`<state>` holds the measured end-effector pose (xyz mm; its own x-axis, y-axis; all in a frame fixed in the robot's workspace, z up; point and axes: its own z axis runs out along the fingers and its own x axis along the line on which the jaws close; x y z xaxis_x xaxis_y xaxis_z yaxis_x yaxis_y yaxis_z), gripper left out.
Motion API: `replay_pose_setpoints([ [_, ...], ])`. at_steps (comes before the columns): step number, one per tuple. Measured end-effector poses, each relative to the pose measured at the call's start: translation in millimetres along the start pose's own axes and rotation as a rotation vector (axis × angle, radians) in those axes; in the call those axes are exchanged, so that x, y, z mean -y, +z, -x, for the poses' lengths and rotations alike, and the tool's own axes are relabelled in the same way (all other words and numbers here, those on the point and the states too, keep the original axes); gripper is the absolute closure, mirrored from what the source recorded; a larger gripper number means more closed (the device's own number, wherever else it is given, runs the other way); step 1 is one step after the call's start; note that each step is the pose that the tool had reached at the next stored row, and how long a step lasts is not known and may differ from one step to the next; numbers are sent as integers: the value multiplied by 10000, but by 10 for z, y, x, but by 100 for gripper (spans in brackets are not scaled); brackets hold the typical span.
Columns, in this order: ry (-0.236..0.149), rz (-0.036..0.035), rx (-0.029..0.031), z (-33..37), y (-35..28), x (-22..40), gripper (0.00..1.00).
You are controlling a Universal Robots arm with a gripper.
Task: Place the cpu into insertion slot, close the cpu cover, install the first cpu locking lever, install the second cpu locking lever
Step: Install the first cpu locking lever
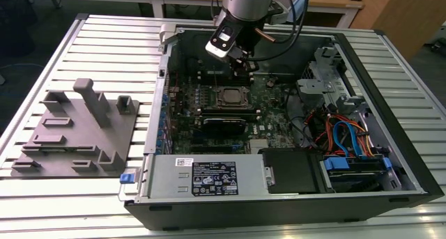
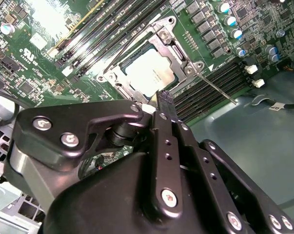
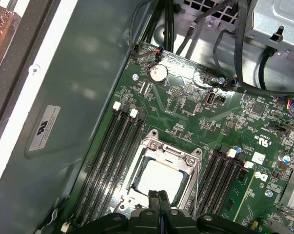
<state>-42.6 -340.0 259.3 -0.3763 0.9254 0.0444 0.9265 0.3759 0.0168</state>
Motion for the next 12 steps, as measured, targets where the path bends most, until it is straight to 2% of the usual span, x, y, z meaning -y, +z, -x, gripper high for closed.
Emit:
replay_pose_setpoints([
  [12,-98,-5,-1,0,0,0,89],
])
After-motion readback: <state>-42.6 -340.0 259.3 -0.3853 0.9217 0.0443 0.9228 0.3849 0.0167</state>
